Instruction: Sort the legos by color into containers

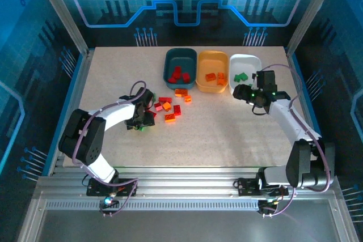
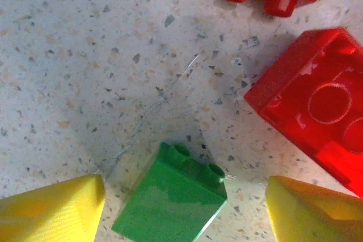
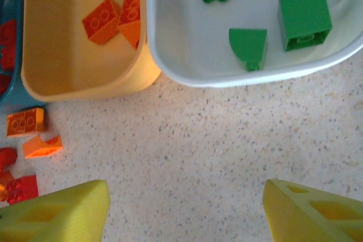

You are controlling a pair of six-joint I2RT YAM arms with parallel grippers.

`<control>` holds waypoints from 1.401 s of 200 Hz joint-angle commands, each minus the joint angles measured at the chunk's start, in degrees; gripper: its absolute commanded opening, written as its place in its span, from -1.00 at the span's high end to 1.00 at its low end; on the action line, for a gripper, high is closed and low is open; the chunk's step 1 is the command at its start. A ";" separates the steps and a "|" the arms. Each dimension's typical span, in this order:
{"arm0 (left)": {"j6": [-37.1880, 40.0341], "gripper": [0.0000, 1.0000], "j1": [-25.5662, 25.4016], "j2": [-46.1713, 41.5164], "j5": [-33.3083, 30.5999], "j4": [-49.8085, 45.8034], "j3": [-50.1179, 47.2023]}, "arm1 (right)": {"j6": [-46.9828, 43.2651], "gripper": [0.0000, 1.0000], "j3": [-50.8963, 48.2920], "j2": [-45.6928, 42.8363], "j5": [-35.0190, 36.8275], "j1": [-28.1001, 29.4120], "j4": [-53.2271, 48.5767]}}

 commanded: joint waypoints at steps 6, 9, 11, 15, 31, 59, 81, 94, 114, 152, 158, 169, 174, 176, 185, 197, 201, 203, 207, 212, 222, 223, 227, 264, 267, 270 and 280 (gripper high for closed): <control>0.77 -0.32 -0.11 0.74 -0.12 -0.20 0.37 | -0.35 -0.46 -1.63 -3.17 -1.11 0.58 -0.77; 0.78 -0.30 -0.29 0.59 -0.28 -0.21 0.25 | -0.44 -0.46 -1.77 -3.34 -1.10 0.62 -0.81; 0.78 -0.29 -0.38 0.40 -0.37 -0.21 0.16 | -0.45 -0.46 -1.75 -3.47 -1.06 0.59 -0.85; 0.76 -0.25 -0.58 0.08 -0.49 -0.27 -0.01 | -0.45 -0.46 -1.83 -3.66 -1.02 0.58 -0.86; 0.38 -0.10 -1.20 -1.12 -0.45 -0.43 -0.69 | -0.28 -0.46 -1.85 -3.77 -1.35 0.60 -0.76; -0.12 0.09 -2.34 -2.06 -0.09 -0.60 -1.35 | -0.27 -0.46 -1.48 -3.50 -1.85 0.83 -0.60; -0.19 0.15 -3.16 -1.33 -0.17 -0.55 -1.28 | -0.40 -0.46 -1.57 -3.59 -1.73 0.85 -0.60; -0.30 0.21 -3.42 -0.77 -0.07 -0.64 -0.95 | -0.54 -0.46 -1.73 -3.65 -1.72 0.95 -0.68; -0.39 0.32 -3.92 -0.62 -0.23 -0.98 -0.37 | -0.62 -0.45 -2.09 -4.16 -1.72 0.92 -0.77; 0.05 0.38 -5.77 -2.42 -1.80 -3.60 2.16 | -0.71 -0.46 -2.62 -4.21 -1.80 0.96 -0.51; 0.03 0.39 -6.28 -2.86 -2.27 -4.29 2.68 | -0.71 -0.45 -2.69 -4.07 -1.85 0.94 -0.50; -0.06 0.41 -7.12 -3.73 -2.62 -5.86 3.81 | -0.65 -0.45 -2.71 -4.16 -1.65 0.95 -0.38; -0.10 0.42 -7.58 -4.24 -2.62 -6.78 4.54 | -0.63 -0.45 -2.71 -4.25 -1.48 0.94 -0.42; -0.14 0.42 -7.87 -4.50 -2.62 -7.11 4.90 | -0.63 -0.45 -2.71 -4.22 -1.39 0.93 -0.35; -0.24 0.43 -9.53 -5.85 -2.80 -8.57 6.61 | -0.54 -0.45 -2.71 -4.61 -0.73 0.86 -0.42; -0.15 0.43 -11.94 -6.95 -2.31 -9.69 9.94 | -0.28 -0.45 -2.47 -4.76 0.55 0.76 -0.78; -0.11 0.43 -12.67 -6.92 -1.69 -9.83 11.42 | 0.01 -0.45 -2.22 -4.66 1.23 0.63 -1.32; -0.04 0.43 -13.01 -6.79 -1.27 -9.82 12.20 | 0.17 -0.45 -2.02 -4.59 1.50 0.59 -1.61; 0.24 0.43 -13.52 -6.22 -0.24 -9.67 13.85 | 0.37 -0.45 -1.70 -4.29 1.69 0.31 -2.08; 0.68 0.43 -14.11 -5.12 1.36 -9.42 16.08 | 0.62 -0.45 -1.47 -3.97 1.64 -0.04 -2.38; 1.30 0.44 -15.07 -2.06 4.60 -8.66 21.01 | 1.51 -0.44 -1.37 -3.45 1.26 -0.94 -2.32; 1.35 0.44 -15.14 -1.71 4.99 -8.52 21.56 | 1.58 -0.44 -1.38 -3.48 1.22 -1.01 -2.29; 1.55 0.44 -15.59 -0.23 6.31 -8.06 23.57 | 1.94 -0.44 -1.59 -3.44 0.87 -1.36 -2.10; 4.28 0.48 -18.83 14.75 19.38 -2.47 43.37 | 5.69 -0.45 -6.26 -7.14 0.15 -4.66 0.01; 4.36 0.48 -18.97 16.00 20.59 -1.86 44.83 | 5.96 -0.45 -6.71 -7.57 0.01 -4.93 0.16; 4.33 0.48 -19.03 17.24 21.94 -1.04 46.26 | 6.23 -0.45 -7.13 -7.87 -0.15 -5.36 0.27; 3.79 0.49 -19.23 21.29 26.42 2.18 50.82 | 7.02 -0.45 -8.52 -9.21 -0.55 -6.45 0.59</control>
